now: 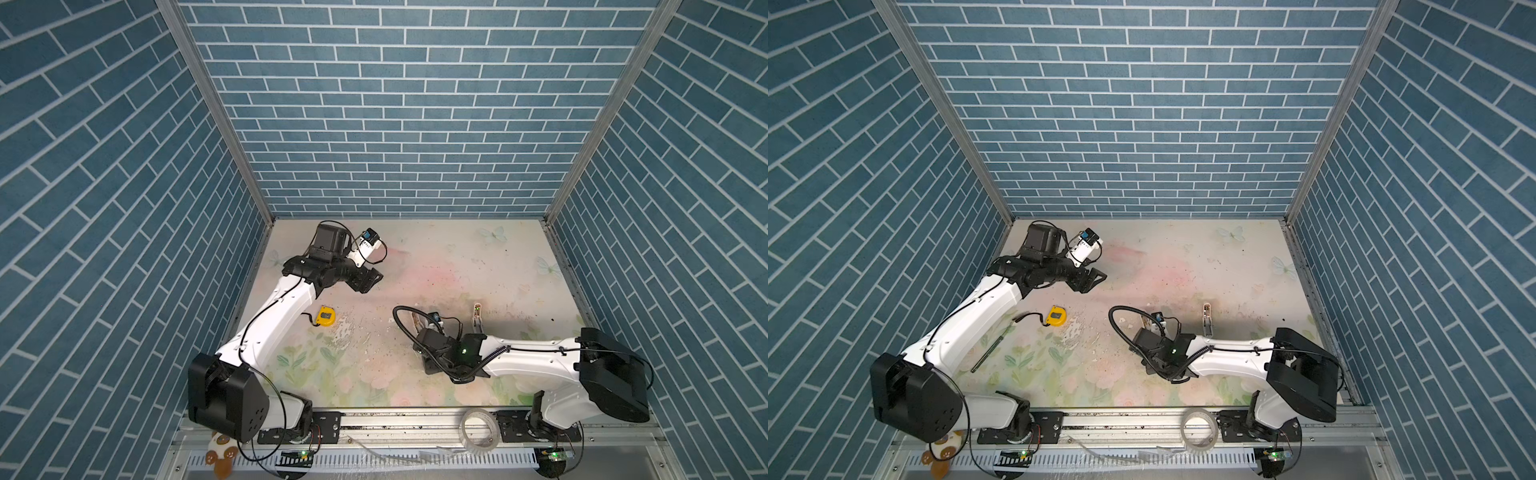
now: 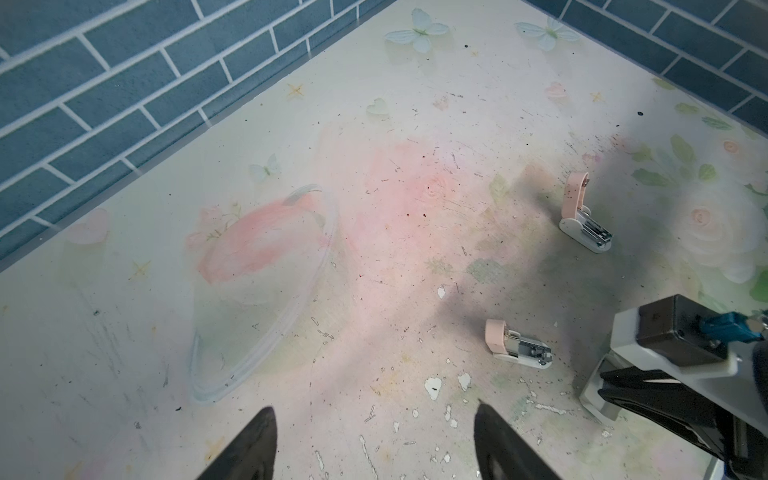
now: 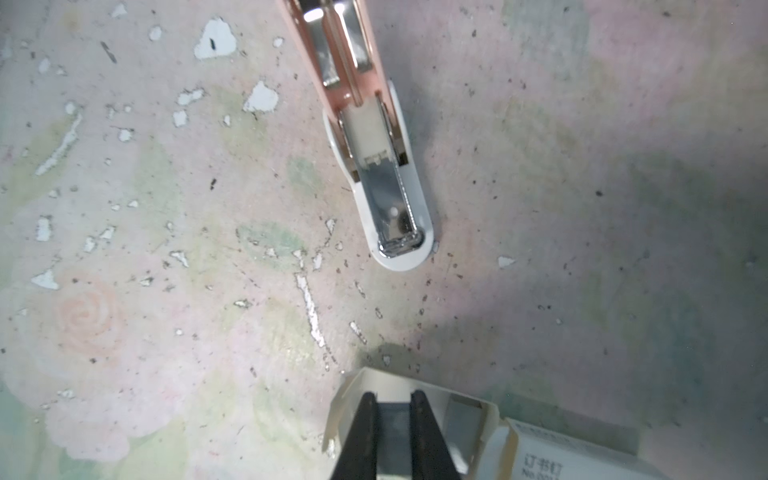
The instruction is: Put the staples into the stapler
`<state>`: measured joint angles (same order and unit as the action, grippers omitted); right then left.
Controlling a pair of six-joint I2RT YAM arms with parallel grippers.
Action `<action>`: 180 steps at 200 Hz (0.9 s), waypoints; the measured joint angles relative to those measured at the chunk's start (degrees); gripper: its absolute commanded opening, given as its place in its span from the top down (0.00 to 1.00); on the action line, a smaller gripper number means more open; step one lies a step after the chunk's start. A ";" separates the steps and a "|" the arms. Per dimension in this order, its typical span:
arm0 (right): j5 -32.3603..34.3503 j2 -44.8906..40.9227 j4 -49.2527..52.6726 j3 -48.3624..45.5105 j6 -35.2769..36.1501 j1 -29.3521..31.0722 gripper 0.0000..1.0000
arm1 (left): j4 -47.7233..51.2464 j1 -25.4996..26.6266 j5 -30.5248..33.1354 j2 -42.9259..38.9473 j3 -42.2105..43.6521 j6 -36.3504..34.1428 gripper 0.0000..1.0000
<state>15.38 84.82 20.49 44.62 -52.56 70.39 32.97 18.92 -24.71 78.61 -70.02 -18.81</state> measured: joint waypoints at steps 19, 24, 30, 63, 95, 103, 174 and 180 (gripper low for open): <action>0.20 -1.31 -0.92 0.02 1.90 -0.09 0.84 | 1.03 0.00 -1.09 -0.07 -0.02 -1.16 0.24; 0.24 -1.46 -1.11 0.13 2.40 -0.33 0.84 | 1.38 0.00 -1.40 -0.09 -0.02 -1.42 0.25; 0.22 -1.49 -1.33 0.33 3.28 -0.61 0.84 | 1.88 0.00 -1.77 -0.09 -0.04 -1.70 0.25; -0.42 -1.46 -3.52 0.76 7.39 -3.23 0.84 | 4.57 0.00 -3.06 -0.09 -0.55 -2.99 0.25; -2.34 -1.46 -6.91 0.76 11.93 -7.34 0.84 | 6.56 -0.24 -4.04 -0.48 -1.03 -3.87 0.26; -2.97 -1.46 -7.91 0.76 13.00 -8.20 0.84 | 7.17 -0.42 -4.50 -0.61 -1.09 -4.17 0.26; -6.80 0.94 -17.46 0.42 21.53 -12.41 0.83 | 11.74 -2.40 -8.48 -1.27 -3.04 -6.54 0.26; -6.99 1.11 -18.29 0.24 21.86 -12.59 0.83 | 11.85 -2.71 -8.70 -1.27 -3.04 -6.51 0.26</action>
<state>8.38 85.93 2.20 44.86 -30.70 57.80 44.82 16.21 -33.41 77.34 -73.06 -25.32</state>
